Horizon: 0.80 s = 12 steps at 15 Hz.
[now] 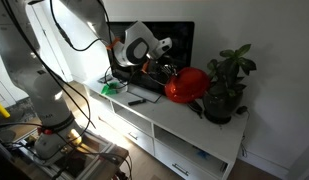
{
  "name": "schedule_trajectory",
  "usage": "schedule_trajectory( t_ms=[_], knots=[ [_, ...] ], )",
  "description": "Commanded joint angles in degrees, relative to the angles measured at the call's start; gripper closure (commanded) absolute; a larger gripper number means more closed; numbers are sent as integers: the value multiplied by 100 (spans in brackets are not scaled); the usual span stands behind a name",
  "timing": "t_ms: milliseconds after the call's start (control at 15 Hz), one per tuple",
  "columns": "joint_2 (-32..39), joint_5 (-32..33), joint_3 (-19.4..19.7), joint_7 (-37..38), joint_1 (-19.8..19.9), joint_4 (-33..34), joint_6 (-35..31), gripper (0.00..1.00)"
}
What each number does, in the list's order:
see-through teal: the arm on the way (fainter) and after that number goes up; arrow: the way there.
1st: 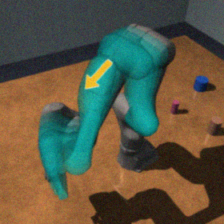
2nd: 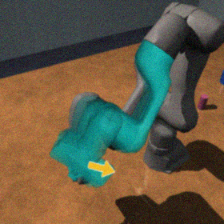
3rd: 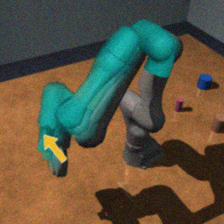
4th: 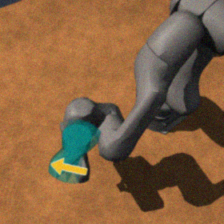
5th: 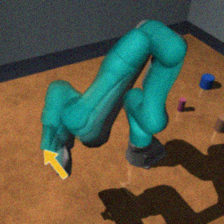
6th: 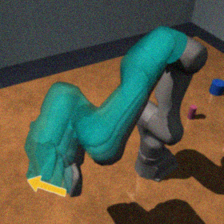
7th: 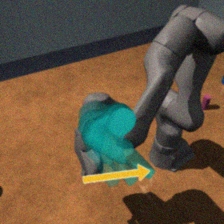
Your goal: Hang the red hat on the right corner of the TV
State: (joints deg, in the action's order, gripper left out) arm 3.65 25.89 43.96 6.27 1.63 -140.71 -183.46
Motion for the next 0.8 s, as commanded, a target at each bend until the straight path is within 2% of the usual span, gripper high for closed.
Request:
schedule_trajectory(
  t_ms=[0, 133, 333, 533, 733],
  knots=[
    [40, -5, -9, 0, -1, 2, 0, 95],
    [115, 134, 56, -45, -15, 43, -253, 99],
    [209, 526, 499, -312, -151, 304, -1009, 99],
    [99, 434, 751, -997, -230, 336, -1704, 99],
    [-111, 347, 808, -1723, -321, 267, -2268, 99]
  ],
)
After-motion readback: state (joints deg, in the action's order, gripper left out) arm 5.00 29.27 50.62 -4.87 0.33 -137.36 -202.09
